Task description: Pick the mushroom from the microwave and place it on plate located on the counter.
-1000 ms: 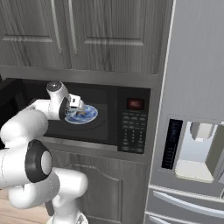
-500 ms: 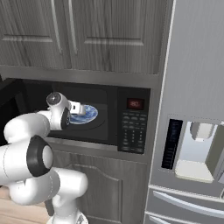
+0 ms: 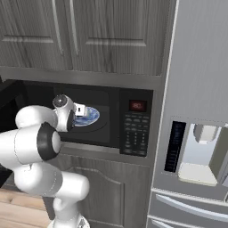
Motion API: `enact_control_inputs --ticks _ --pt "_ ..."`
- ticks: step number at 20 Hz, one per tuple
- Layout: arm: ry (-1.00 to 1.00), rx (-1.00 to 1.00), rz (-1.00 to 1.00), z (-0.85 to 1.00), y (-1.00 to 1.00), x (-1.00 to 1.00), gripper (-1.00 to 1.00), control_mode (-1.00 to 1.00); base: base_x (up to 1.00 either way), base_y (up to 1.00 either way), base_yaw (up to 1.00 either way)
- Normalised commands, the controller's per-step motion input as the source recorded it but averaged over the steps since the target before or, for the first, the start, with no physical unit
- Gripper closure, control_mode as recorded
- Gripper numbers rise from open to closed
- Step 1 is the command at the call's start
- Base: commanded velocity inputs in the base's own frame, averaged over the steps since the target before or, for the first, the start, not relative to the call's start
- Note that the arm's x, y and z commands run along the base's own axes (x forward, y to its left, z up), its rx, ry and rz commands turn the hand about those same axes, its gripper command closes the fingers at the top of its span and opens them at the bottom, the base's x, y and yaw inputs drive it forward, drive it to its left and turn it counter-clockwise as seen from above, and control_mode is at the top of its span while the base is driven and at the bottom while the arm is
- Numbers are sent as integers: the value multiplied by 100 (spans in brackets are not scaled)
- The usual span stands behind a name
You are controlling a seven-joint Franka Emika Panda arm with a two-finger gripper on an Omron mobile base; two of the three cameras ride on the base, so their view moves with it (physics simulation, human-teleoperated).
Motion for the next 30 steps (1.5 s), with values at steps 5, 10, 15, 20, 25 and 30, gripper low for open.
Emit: enact_control_inputs --ticks 5,10,15,20,25,30 --pt "0 0 0 -6 0 24 -100 -100 0 0 0" --pt "0 0 0 -7 1 11 -100 -100 0 0 0" --pt "3 0 0 -8 3 6 -100 -100 0 0 0" --pt "7 0 0 -1 1 15 -100 -100 0 0 0" --pt "5 0 0 0 1 26 -100 -100 0 0 0" --pt "2 0 0 -3 0 15 -100 -100 0 0 0"
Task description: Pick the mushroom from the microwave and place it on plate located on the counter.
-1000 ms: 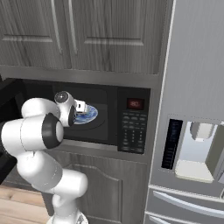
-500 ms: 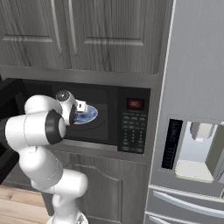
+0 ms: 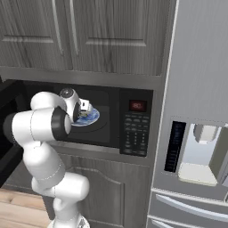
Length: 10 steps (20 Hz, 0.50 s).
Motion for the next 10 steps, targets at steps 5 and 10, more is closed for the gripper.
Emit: enact_control_inputs --ticks 5,10 --pt "4 0 0 -16 5 6 -100 -100 0 0 0" --pt "6 0 0 -15 14 11 -100 -100 0 0 0"
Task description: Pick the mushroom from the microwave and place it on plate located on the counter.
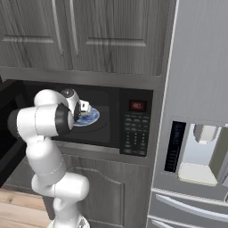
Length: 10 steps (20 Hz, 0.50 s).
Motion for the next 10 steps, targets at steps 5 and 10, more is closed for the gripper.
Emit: enact_control_inputs --ticks 5,10 --pt "1 0 0 0 11 20 -100 -100 0 0 0" --pt "3 0 0 -7 1 19 -100 -100 0 0 0"
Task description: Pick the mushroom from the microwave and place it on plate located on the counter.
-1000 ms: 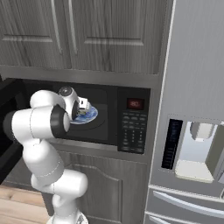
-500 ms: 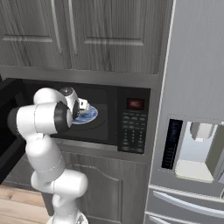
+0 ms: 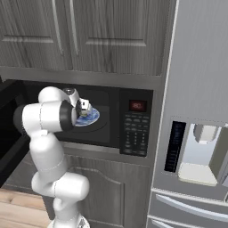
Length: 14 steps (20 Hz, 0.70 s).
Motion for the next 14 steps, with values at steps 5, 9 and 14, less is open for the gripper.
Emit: enact_control_inputs --ticks 5,9,14 --pt "2 0 0 -26 0 5 -100 -100 0 0 0" --pt "1 0 0 -15 0 8 -100 -100 0 0 0" --pt "1 0 0 -3 0 19 -100 -100 0 0 0"
